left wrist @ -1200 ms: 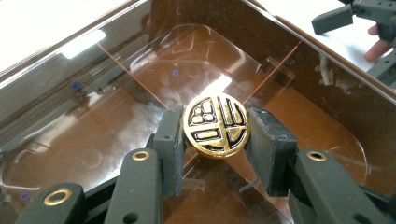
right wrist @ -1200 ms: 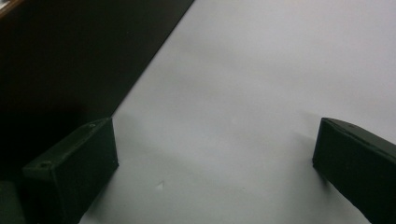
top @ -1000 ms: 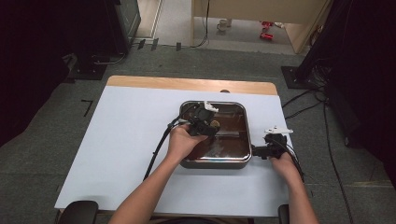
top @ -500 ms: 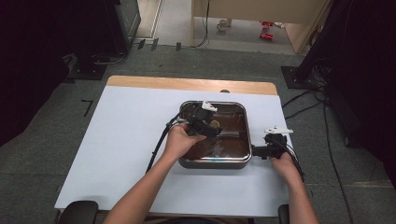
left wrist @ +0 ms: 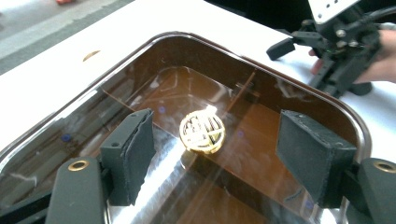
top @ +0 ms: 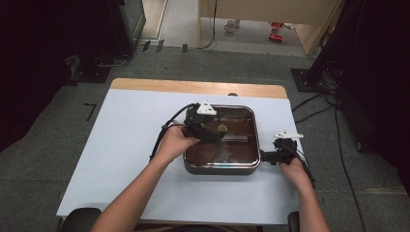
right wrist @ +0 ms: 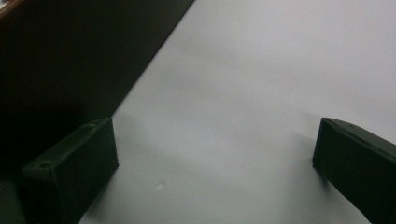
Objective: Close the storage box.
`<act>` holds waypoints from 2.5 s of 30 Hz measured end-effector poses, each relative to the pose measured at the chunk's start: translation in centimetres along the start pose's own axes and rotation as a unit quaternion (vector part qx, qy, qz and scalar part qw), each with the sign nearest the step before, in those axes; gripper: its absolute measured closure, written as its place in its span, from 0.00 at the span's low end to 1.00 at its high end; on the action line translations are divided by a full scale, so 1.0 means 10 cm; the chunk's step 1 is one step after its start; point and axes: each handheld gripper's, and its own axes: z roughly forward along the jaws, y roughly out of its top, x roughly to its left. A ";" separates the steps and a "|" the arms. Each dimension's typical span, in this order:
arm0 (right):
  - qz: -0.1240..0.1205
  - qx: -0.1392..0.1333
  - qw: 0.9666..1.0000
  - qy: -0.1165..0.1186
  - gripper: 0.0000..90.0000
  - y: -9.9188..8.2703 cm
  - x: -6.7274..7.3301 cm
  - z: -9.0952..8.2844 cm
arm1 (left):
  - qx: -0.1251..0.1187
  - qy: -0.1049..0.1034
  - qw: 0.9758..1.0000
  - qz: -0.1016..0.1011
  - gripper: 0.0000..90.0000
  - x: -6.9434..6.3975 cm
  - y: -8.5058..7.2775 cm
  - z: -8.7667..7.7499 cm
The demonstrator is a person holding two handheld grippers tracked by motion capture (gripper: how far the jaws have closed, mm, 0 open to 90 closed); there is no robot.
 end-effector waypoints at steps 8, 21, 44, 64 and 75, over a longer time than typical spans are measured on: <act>0.001 0.000 1.000 0.000 0.00 0.00 0.00 0.00 | -0.003 0.000 1.000 -0.005 0.31 0.14 -0.08 -0.22; 0.002 0.001 1.000 -0.001 0.00 0.00 0.00 0.00 | 0.003 0.038 0.999 -0.013 0.30 0.34 -0.35 -0.53; 0.001 0.001 1.000 -0.001 0.00 0.00 0.00 0.00 | -0.013 0.067 0.997 -0.046 0.29 0.55 -1.06 -0.82; 0.001 0.001 1.000 -0.001 0.00 0.00 0.00 0.00 | 0.019 0.093 0.994 -0.060 0.24 0.71 -1.55 -0.77; 0.001 0.001 1.000 -0.001 0.00 0.00 0.00 0.00 | 0.056 0.106 0.990 -0.077 0.26 0.86 -1.68 -0.60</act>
